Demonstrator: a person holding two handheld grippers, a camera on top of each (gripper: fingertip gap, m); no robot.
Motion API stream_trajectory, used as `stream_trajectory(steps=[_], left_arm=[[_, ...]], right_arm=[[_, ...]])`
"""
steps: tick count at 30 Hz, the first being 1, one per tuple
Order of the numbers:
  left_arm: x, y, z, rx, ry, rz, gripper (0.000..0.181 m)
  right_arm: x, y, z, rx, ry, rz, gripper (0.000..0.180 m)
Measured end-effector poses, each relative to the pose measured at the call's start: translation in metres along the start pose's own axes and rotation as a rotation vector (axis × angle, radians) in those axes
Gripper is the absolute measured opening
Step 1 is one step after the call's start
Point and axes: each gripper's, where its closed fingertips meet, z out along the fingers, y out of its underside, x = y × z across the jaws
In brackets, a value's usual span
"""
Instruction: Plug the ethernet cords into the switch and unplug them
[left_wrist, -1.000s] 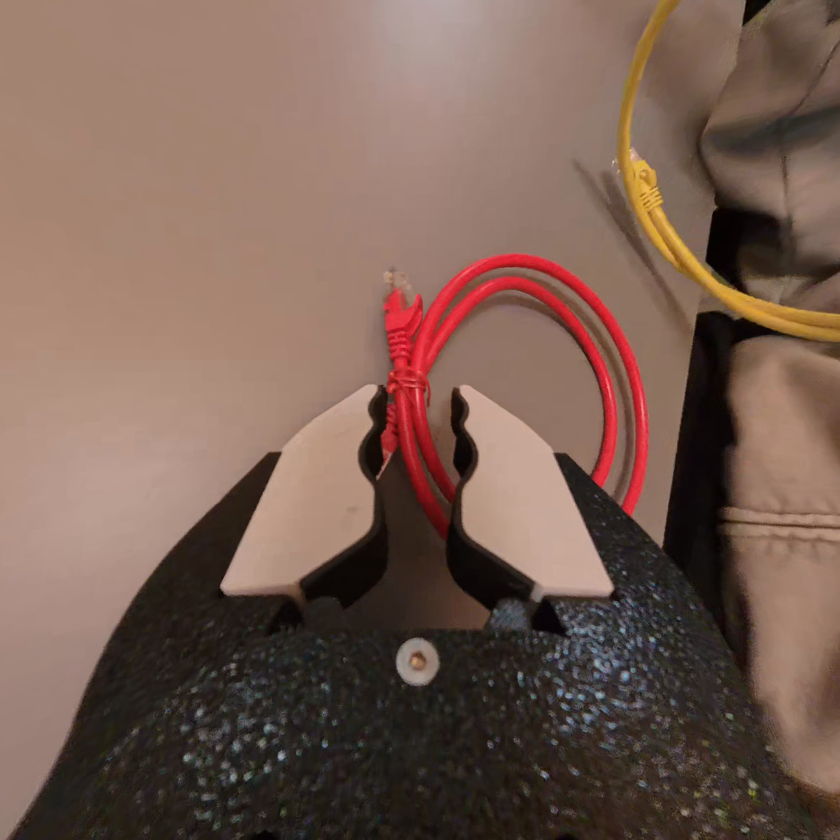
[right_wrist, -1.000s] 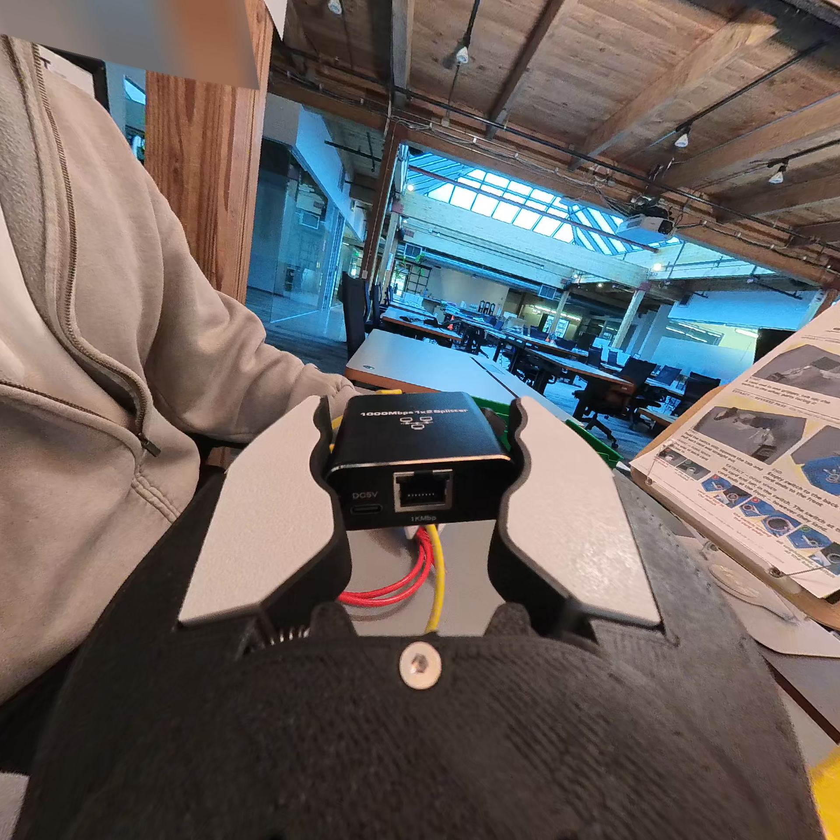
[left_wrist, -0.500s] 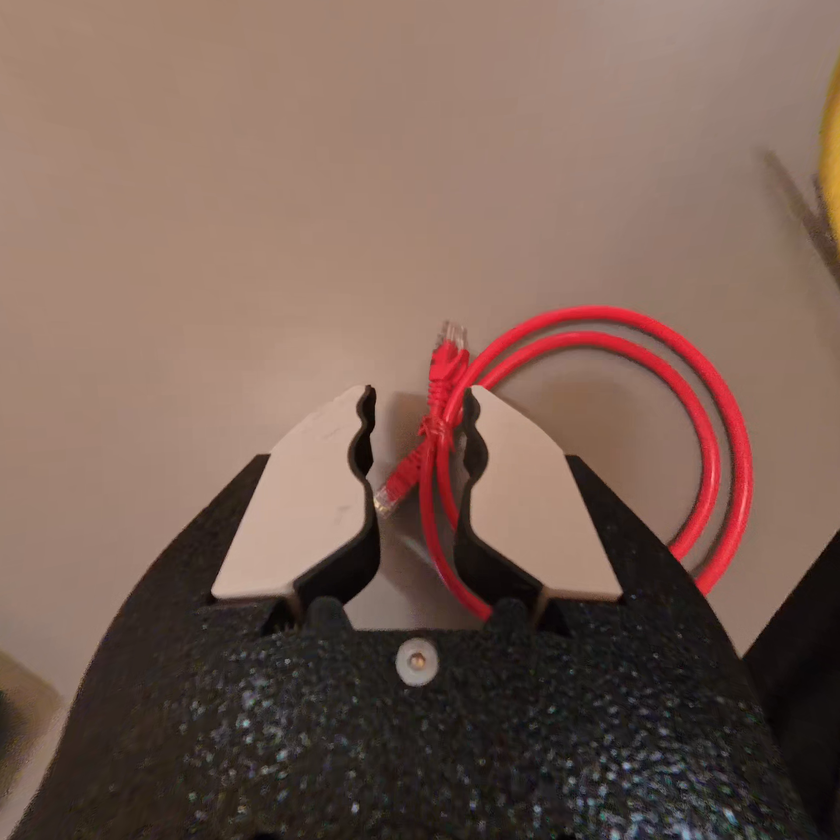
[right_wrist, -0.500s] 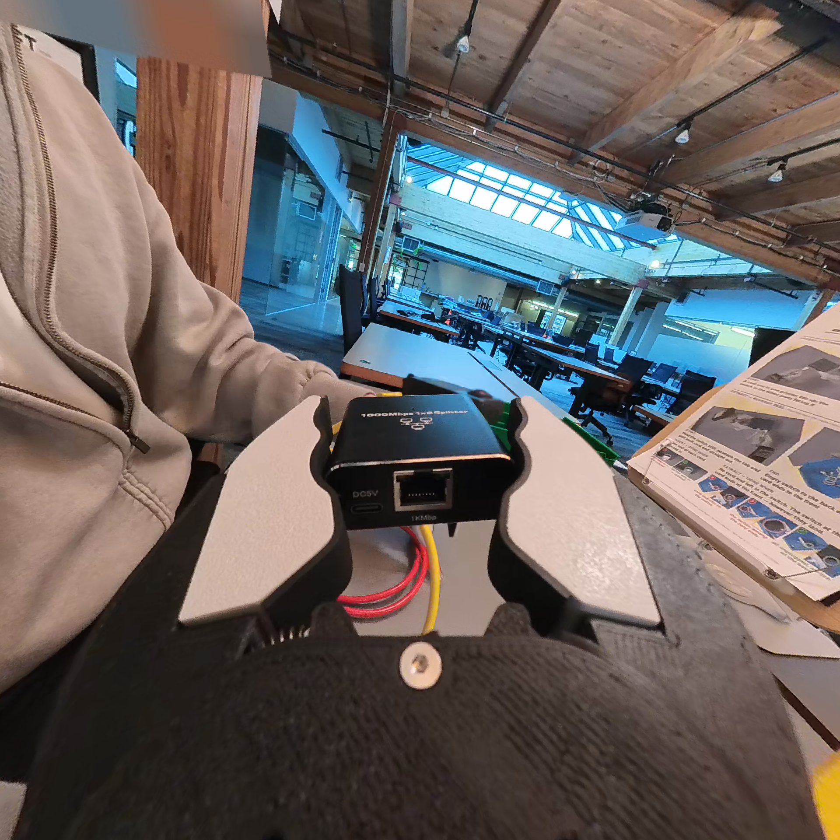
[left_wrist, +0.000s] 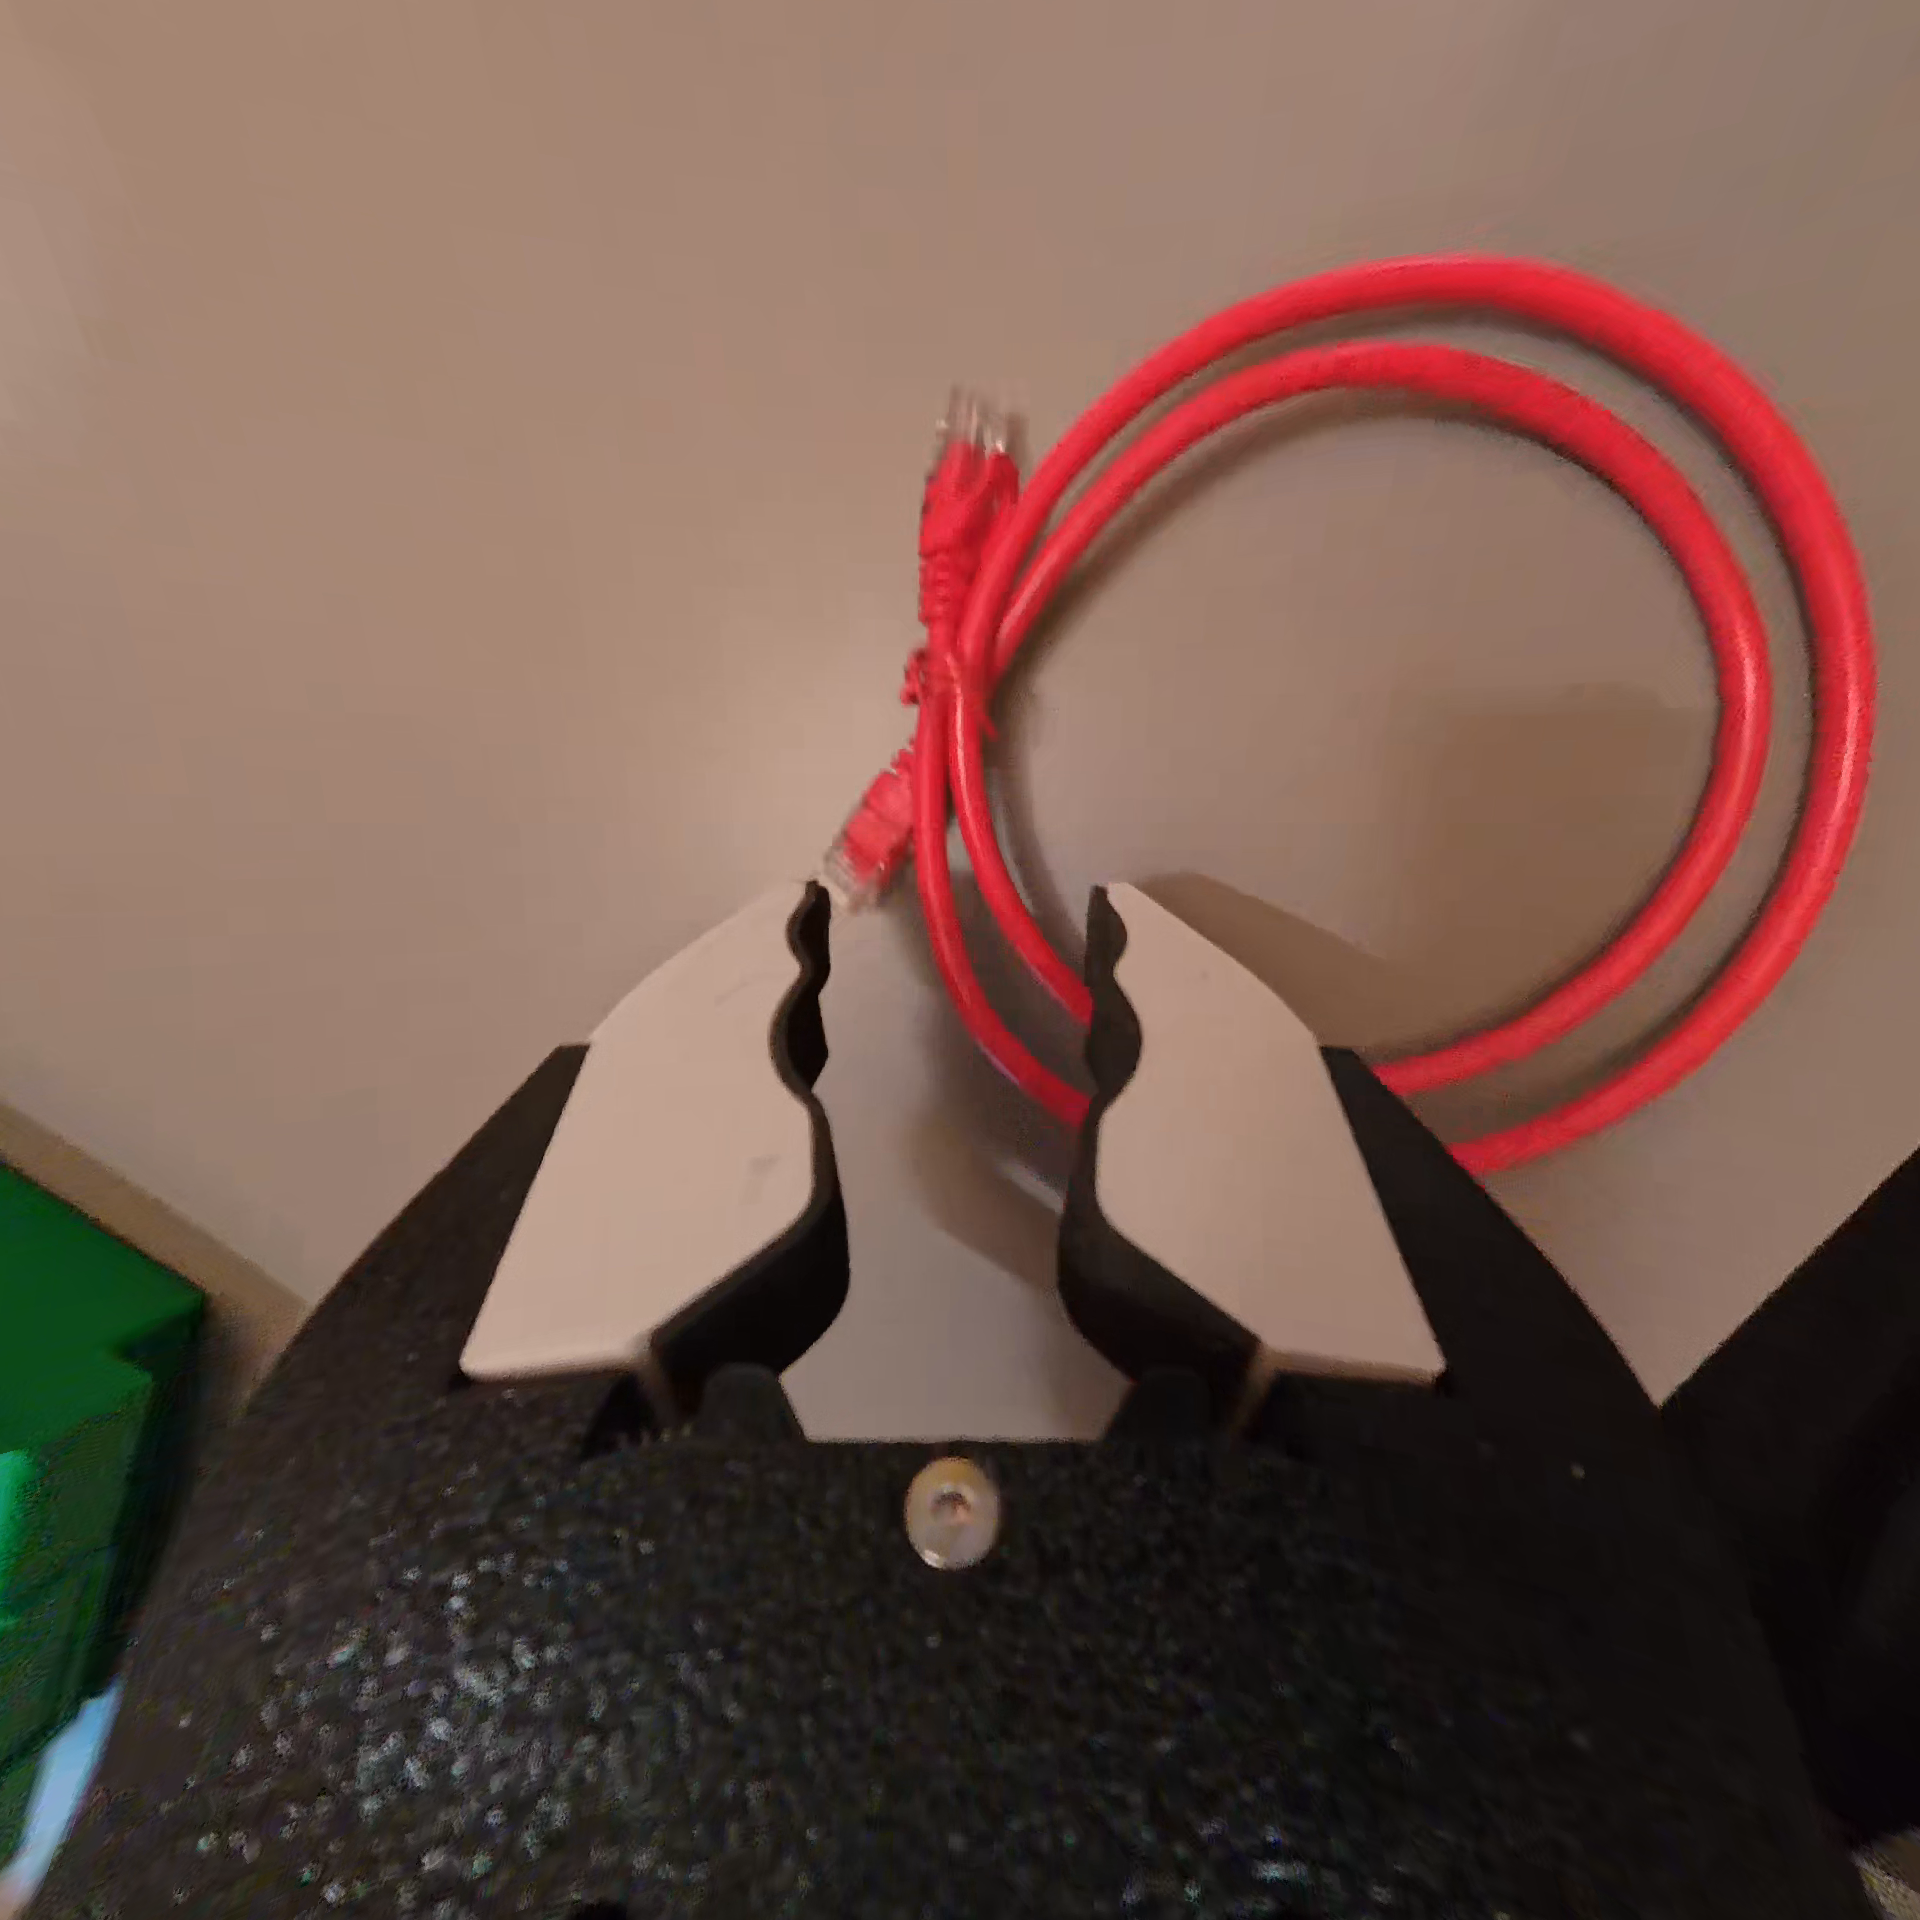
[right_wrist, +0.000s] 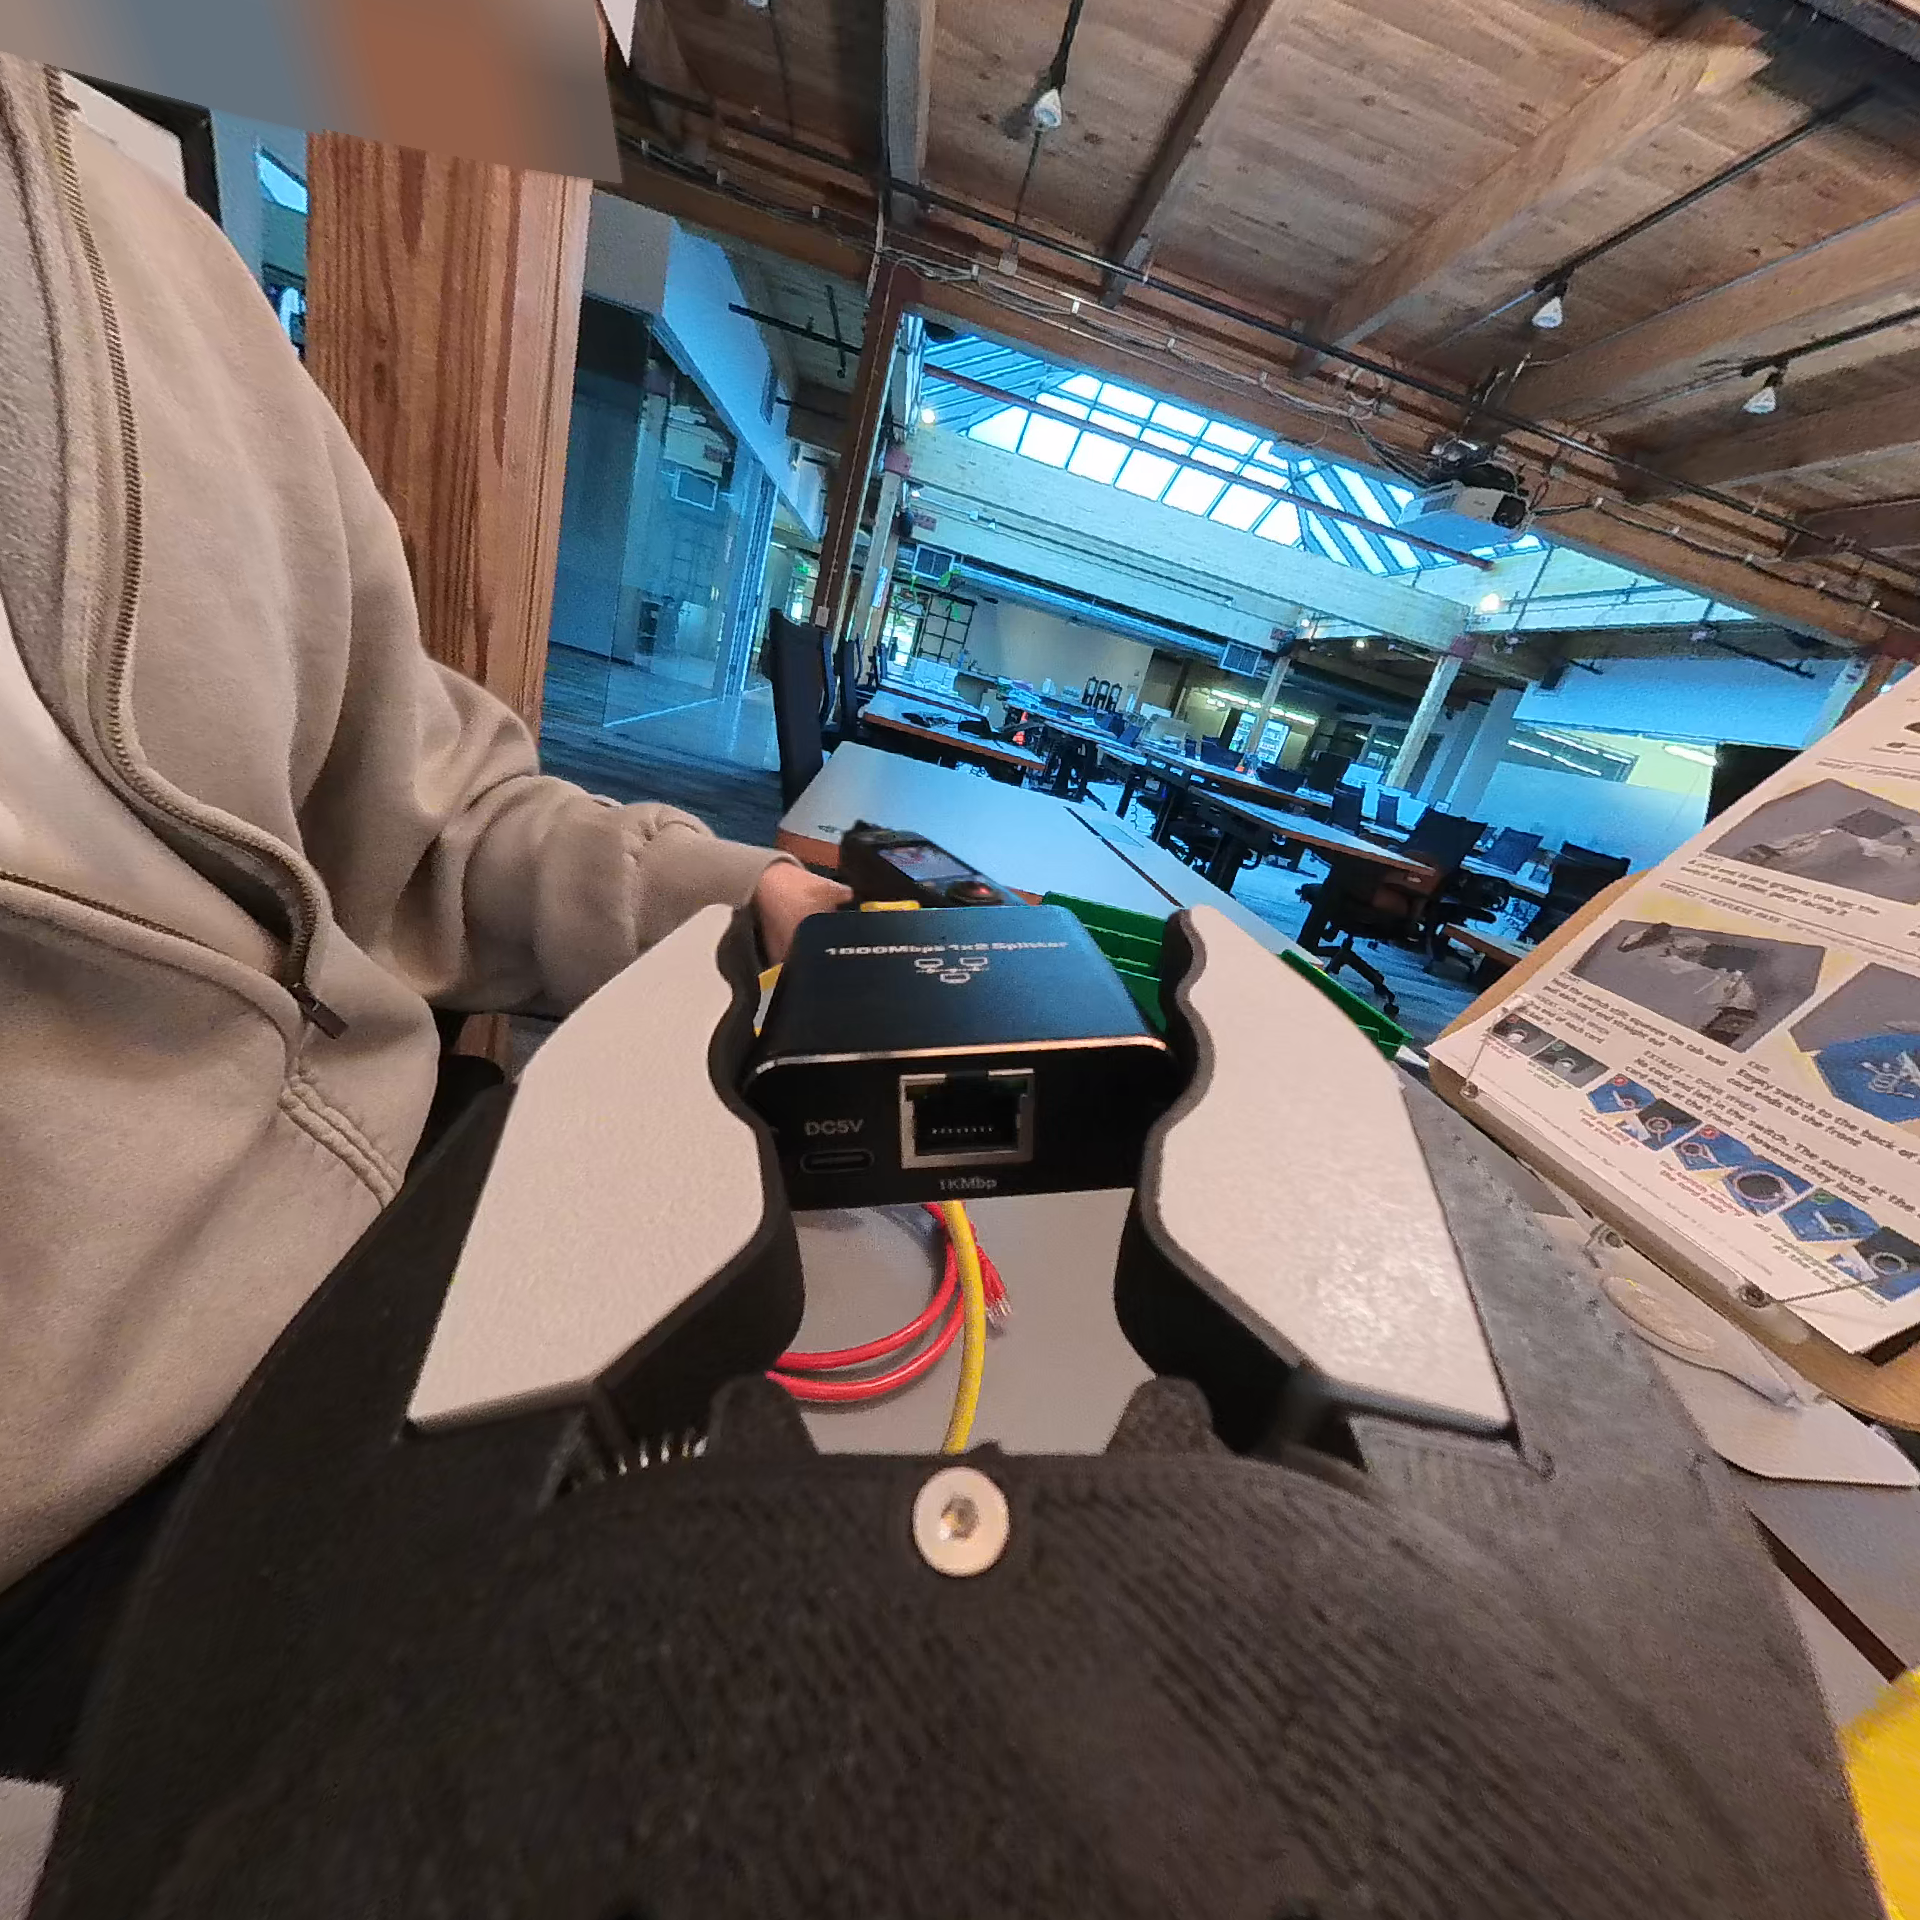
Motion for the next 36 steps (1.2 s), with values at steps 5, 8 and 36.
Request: stream_trajectory(steps=[5,8,36], left_arm=[[0.024,0.010,-0.021,0.083,0.075,-0.028,0.043],[0.066,0.005,-0.037,0.197,0.241,0.090,0.053],[-0.008,-0.034,-0.105,0.893,0.800,-0.635,0.006]], right_arm=[[0.001,0.000,-0.002,0.002,0.008,0.002,0.076],[0.001,0.000,-0.002,0.001,0.008,0.000,0.076],[-0.003,0.000,0.000,-0.004,-0.009,0.001,0.076]])
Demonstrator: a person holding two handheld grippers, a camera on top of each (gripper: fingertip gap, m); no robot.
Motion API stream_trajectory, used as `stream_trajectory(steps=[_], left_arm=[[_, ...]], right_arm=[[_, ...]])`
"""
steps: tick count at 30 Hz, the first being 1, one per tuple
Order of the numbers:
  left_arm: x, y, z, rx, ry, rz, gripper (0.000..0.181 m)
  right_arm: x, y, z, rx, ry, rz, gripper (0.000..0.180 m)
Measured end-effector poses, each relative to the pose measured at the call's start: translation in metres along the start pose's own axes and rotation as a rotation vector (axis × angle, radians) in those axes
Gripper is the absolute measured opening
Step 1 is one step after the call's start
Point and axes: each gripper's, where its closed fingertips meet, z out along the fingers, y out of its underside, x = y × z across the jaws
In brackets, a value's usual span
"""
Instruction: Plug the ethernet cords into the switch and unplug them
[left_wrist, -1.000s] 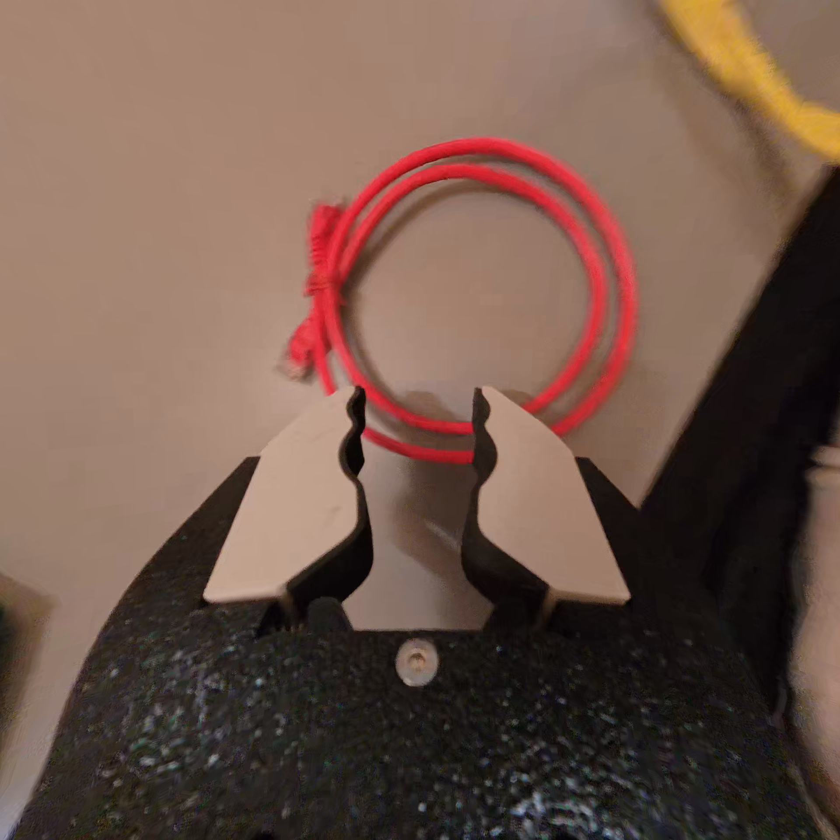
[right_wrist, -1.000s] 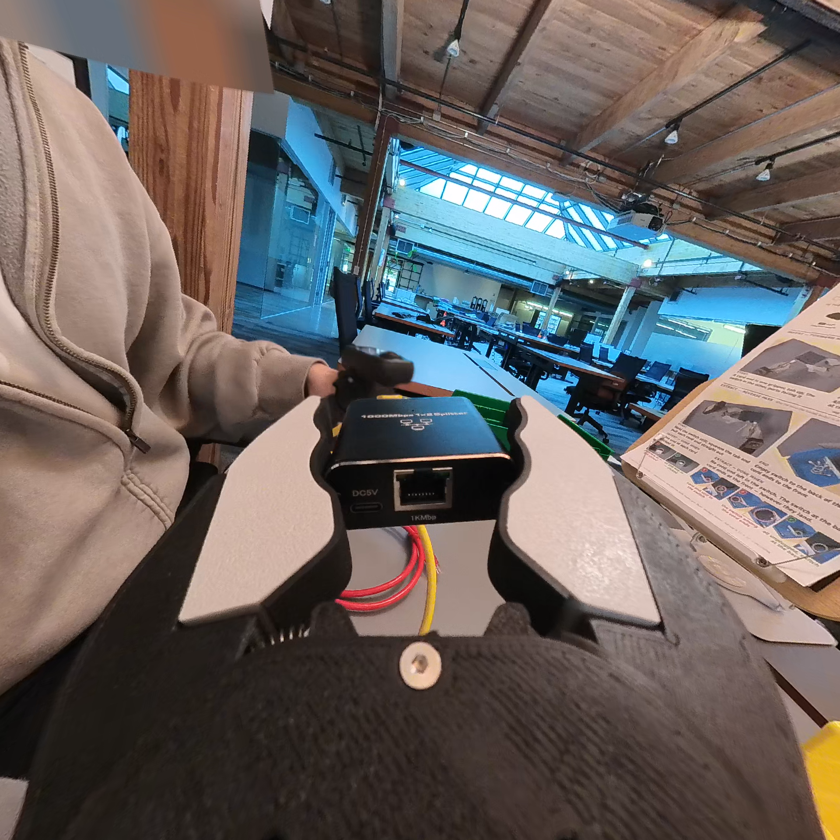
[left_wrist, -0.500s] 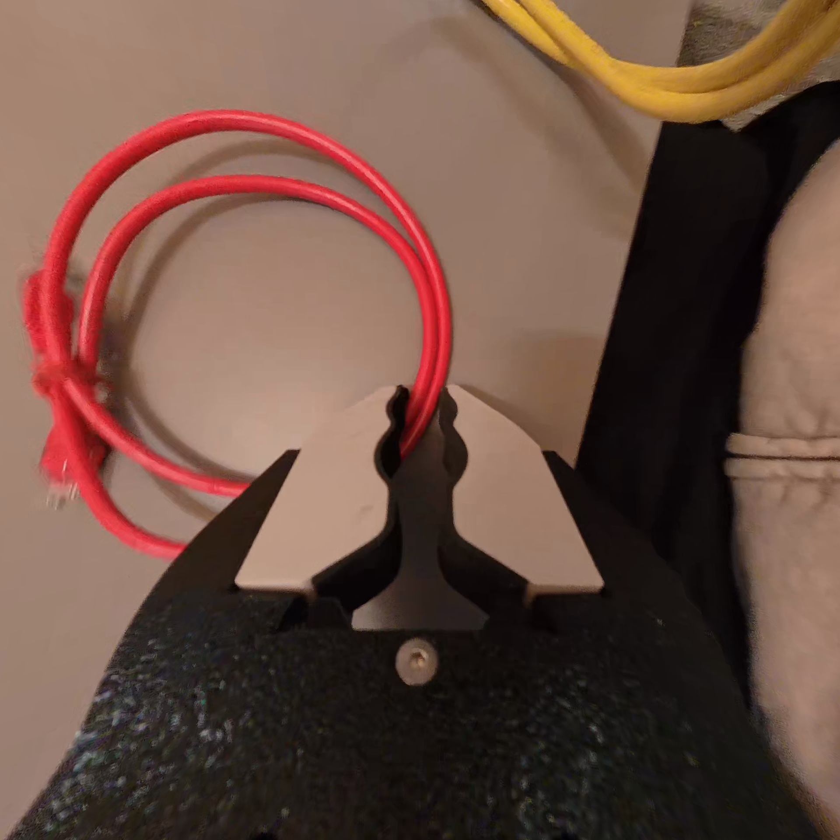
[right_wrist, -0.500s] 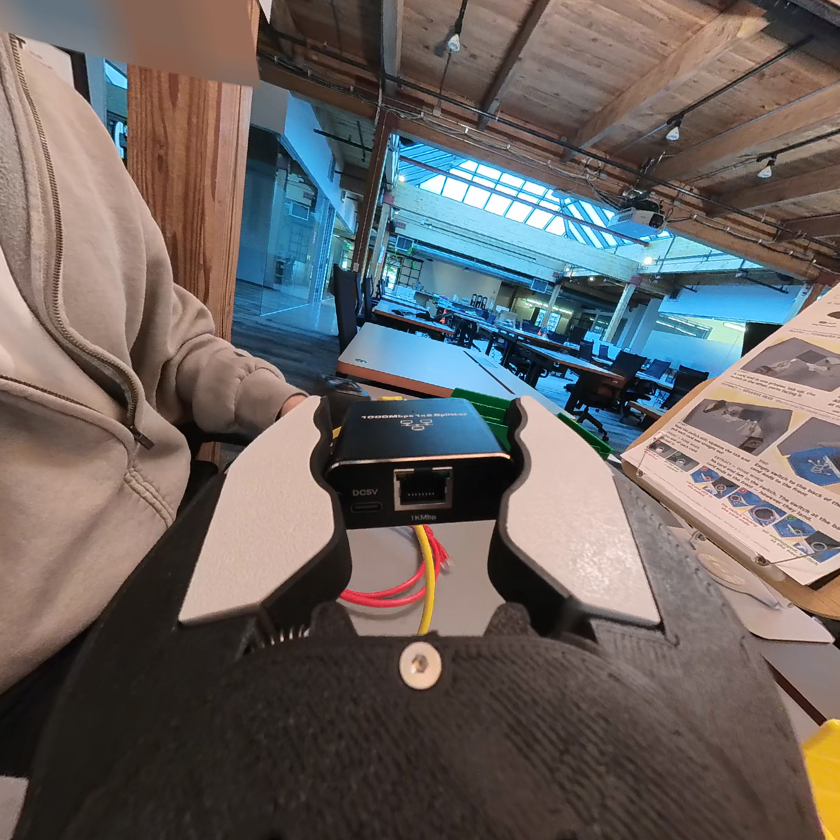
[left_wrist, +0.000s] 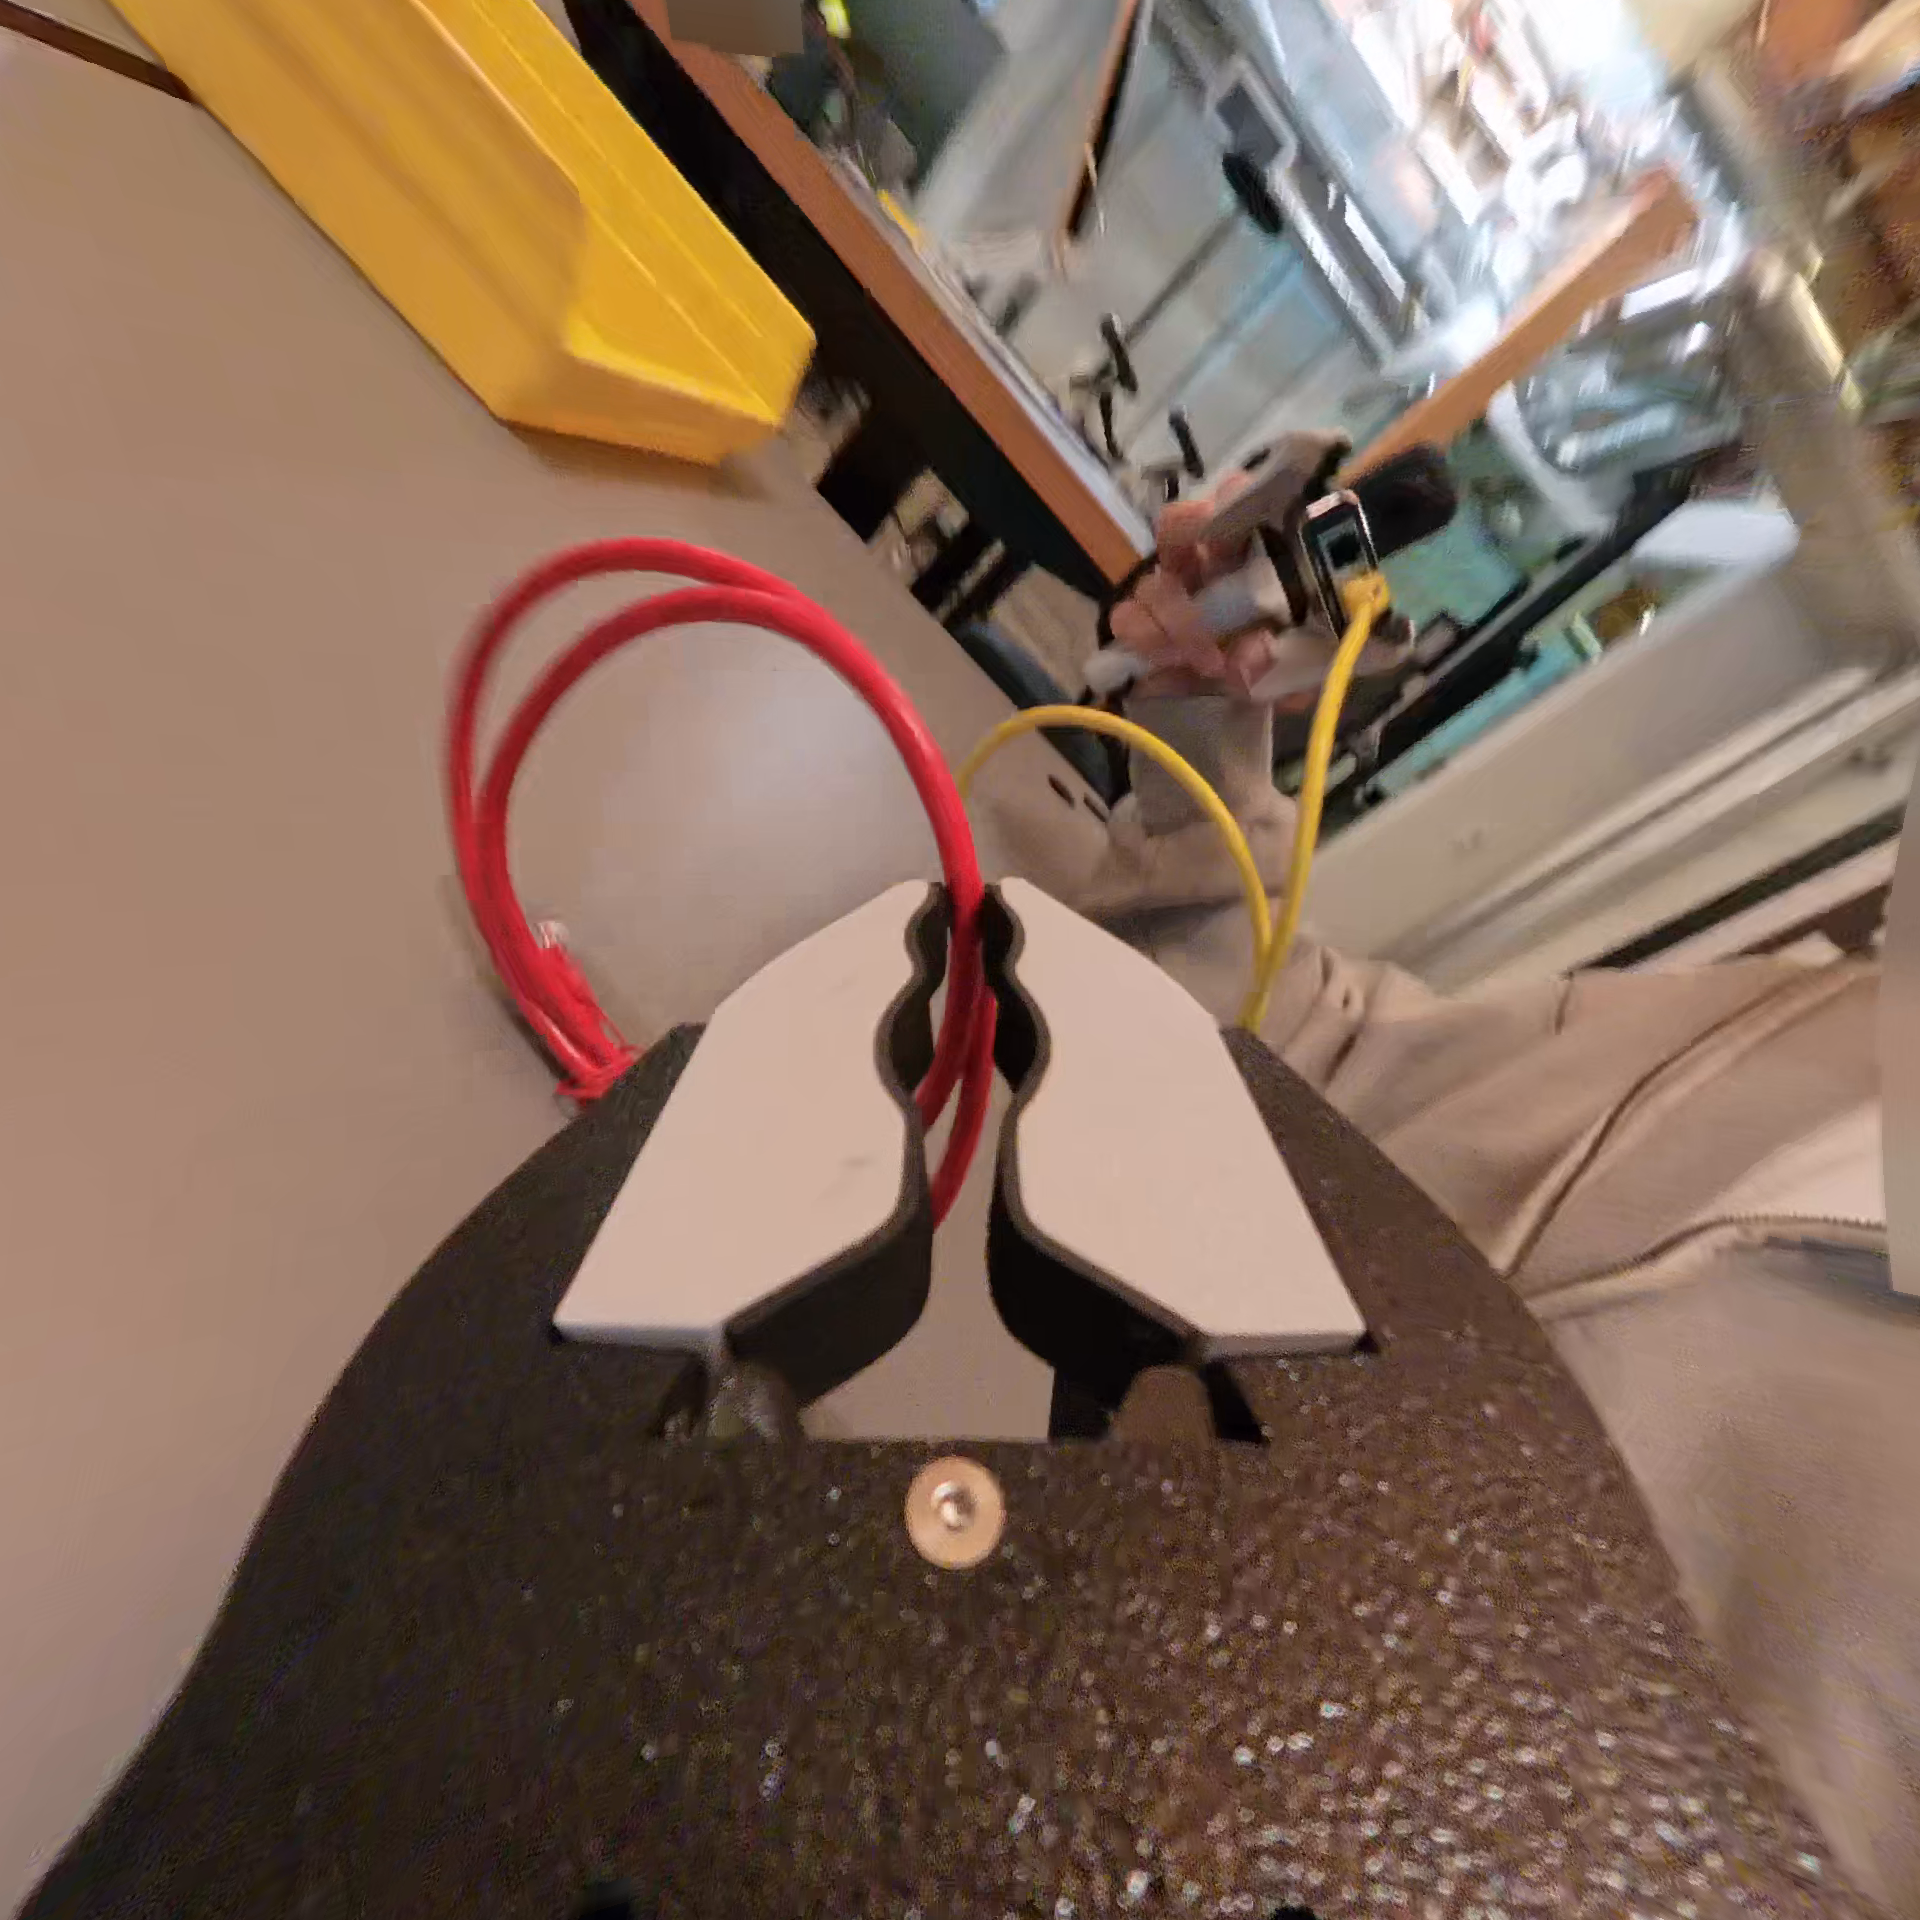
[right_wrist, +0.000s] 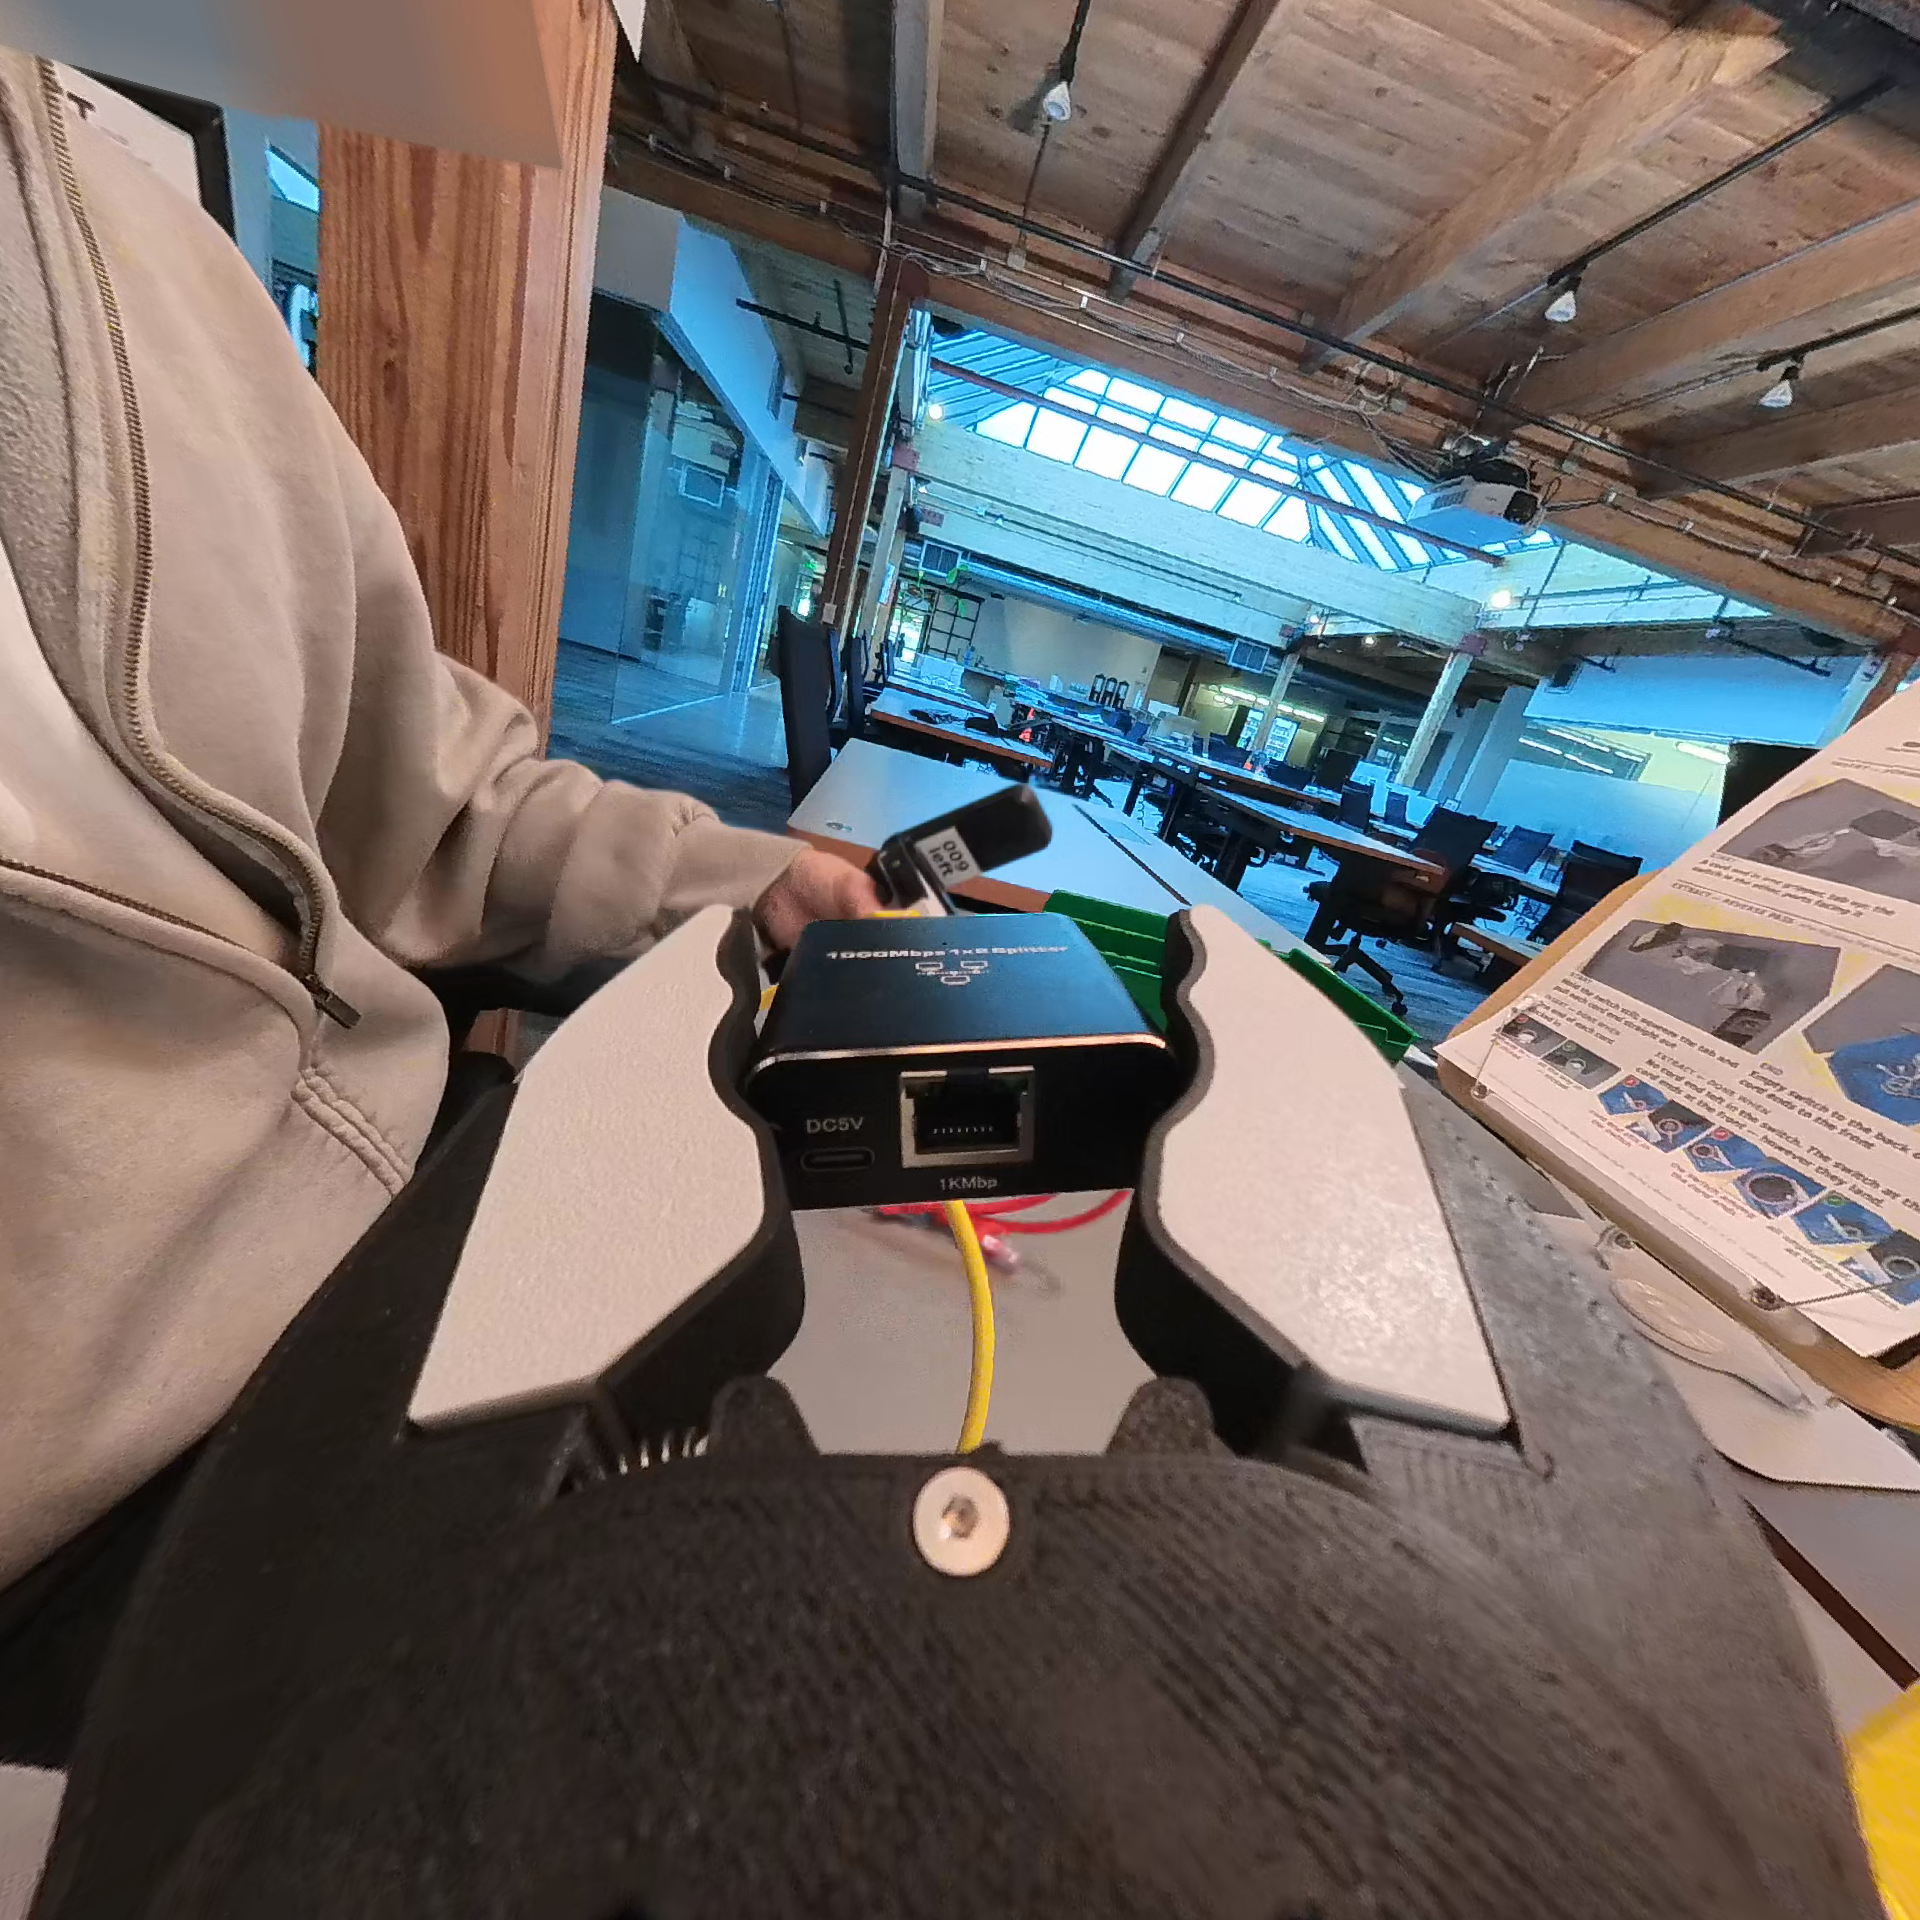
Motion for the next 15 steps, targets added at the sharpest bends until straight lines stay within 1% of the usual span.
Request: stream_trajectory(steps=[2,4,7,8,9,10,13,14,15], left_arm=[[-0.012,-0.008,-0.017,0.143,0.005,-0.090,0.006],[-0.026,-0.007,-0.035,0.179,-0.056,-0.119,0.010],[-0.048,0.001,-0.069,0.149,-0.288,-0.036,0.015],[-0.053,0.007,-0.080,0.102,-0.361,-0.012,0.019],[-0.055,0.016,-0.088,0.026,-0.426,0.011,0.028],[-0.056,0.029,-0.095,-0.081,-0.484,0.039,0.034],[-0.055,0.063,-0.119,-0.448,-0.680,0.184,0.039],[-0.058,0.062,-0.126,-0.517,-0.772,0.267,0.037],[-0.057,0.054,-0.124,-0.546,-0.824,0.380,0.032]], right_arm=[[0.000,0.001,0.000,-0.001,-0.004,0.003,0.076],[0.001,0.002,0.000,0.000,-0.002,0.007,0.076],[0.001,0.003,0.001,0.000,-0.004,0.012,0.076],[0.001,0.003,0.001,-0.003,-0.005,0.013,0.076],[0.001,0.004,0.001,-0.005,-0.005,0.013,0.076],[0.001,0.004,0.001,-0.007,-0.005,0.013,0.076],[0.001,0.006,0.002,-0.009,-0.006,0.017,0.076],[0.002,0.006,0.002,-0.009,-0.006,0.018,0.076],[0.002,0.007,0.003,-0.011,-0.008,0.020,0.076]])
